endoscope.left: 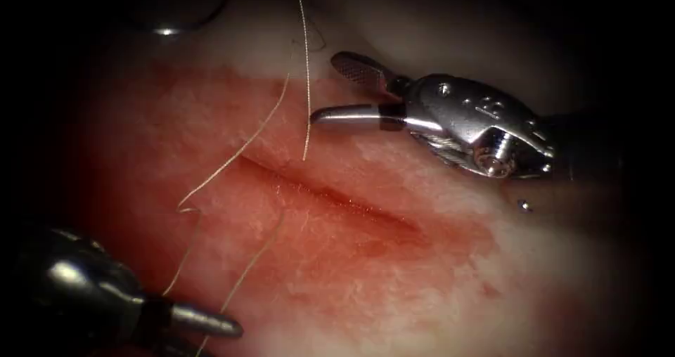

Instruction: Wound Closure

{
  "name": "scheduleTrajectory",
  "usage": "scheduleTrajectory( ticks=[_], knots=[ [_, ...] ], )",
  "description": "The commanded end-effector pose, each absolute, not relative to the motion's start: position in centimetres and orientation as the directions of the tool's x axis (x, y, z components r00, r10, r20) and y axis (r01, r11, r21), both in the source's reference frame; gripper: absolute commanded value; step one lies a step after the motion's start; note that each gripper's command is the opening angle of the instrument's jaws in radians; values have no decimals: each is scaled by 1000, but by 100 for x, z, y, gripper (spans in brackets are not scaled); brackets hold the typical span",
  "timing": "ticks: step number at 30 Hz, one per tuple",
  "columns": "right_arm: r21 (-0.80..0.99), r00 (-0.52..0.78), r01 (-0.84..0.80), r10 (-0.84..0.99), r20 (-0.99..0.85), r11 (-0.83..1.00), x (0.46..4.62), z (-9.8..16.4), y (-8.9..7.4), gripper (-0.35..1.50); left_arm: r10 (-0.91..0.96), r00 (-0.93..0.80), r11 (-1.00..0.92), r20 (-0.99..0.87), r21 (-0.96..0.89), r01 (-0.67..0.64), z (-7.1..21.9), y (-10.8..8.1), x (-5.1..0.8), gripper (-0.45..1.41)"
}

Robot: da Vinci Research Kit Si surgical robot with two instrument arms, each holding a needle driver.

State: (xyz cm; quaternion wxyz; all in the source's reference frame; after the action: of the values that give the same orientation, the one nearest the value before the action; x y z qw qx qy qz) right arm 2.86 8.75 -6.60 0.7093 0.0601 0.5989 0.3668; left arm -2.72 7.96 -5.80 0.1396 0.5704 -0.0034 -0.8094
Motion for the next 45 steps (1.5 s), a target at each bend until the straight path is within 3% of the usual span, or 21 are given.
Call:
scheduleTrajectory(
  ticks=[1, 11, 14, 22, 33, 45],
  knots=[
    [525, 12, -446, 591, -807, 725, 293, -655, 875, 133, -228, -300, -960, -926, 162, 231, -575, 792, -278, -35],
    [547, 13, -374, 594, -805, 749, 287, -662, 870, 123, -194, -255, -968, -947, 143, 204, -583, 815, -269, -35],
    [511, 95, -324, 565, -820, 796, 286, -672, 861, 116, -83, -273, -983, -958, 34, 181, -587, 826, -269, -35],
    [385, 227, -192, 422, -878, 903, 308, -688, 837, 96, -95, -229, -985, -969, 59, 160, -569, 864, -280, -35],
    [293, 286, -49, 295, -912, 955, 328, -702, 818, 96, -161, -199, -977, -967, 128, 169, -563, 892, -280, -35],
    [259, 313, -95, 276, -909, 961, 342, -702, 818, 91, -164, -202, -978, -965, 132, 164, -563, 894, -288, -35]
  ],
)
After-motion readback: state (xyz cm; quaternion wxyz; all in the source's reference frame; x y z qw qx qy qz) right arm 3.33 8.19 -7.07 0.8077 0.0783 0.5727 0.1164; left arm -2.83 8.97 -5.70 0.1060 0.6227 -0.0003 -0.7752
